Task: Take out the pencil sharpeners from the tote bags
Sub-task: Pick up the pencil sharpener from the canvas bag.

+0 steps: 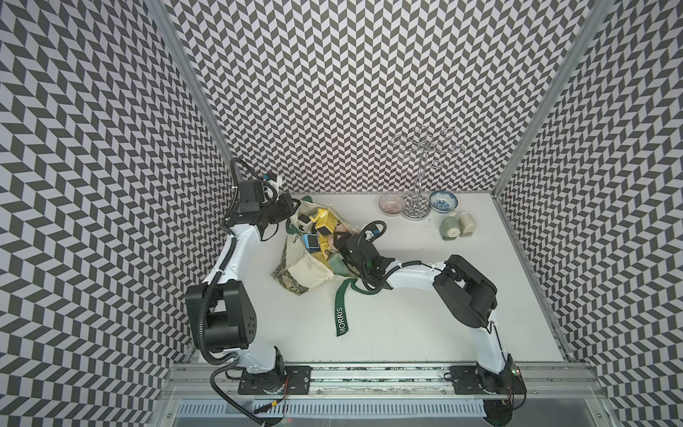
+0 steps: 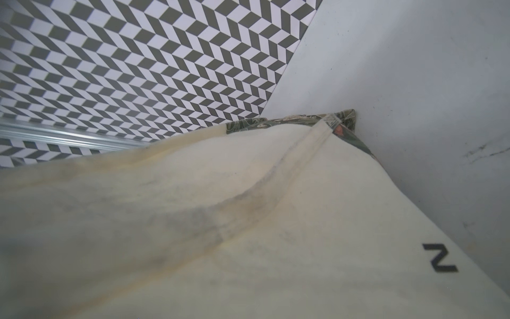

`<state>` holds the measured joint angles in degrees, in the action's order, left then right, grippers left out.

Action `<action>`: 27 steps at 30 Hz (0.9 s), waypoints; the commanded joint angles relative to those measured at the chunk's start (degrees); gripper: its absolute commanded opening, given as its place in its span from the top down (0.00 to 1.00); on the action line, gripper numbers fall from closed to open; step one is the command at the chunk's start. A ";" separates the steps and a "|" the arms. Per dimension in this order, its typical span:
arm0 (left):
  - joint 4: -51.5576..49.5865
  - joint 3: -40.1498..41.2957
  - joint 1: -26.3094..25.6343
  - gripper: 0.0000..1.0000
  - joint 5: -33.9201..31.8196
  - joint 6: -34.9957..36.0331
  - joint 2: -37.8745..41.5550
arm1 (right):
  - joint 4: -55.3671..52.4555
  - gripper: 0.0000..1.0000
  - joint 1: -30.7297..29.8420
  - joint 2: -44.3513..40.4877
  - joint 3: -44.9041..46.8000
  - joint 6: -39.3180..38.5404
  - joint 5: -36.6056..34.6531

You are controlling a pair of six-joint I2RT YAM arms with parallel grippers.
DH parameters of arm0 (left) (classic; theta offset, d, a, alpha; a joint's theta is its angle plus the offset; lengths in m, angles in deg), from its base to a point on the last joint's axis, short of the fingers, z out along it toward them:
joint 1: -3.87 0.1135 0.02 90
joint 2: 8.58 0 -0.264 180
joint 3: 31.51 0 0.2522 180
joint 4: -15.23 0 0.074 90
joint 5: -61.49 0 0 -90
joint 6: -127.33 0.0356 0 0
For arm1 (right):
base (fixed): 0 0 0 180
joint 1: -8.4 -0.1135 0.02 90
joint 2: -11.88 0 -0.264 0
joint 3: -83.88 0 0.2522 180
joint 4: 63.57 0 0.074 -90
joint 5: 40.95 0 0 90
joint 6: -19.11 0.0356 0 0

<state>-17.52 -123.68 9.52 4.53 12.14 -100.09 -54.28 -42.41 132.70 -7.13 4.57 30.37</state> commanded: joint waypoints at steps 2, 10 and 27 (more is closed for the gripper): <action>8.19 -1.32 0.34 1.00 3.03 -0.39 1.29 | 1.82 0.46 1.30 2.14 -1.53 -5.47 1.57; 8.18 -1.31 0.33 1.00 2.91 -0.28 1.40 | 3.60 0.55 2.19 -0.28 1.04 -12.13 2.56; 7.91 -1.48 0.33 1.00 2.73 0.02 1.15 | 0.96 0.66 3.04 -15.46 10.00 -30.72 11.97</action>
<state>-17.43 -123.68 9.37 5.20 12.16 -100.35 -53.19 -40.20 123.37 2.40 -18.97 41.04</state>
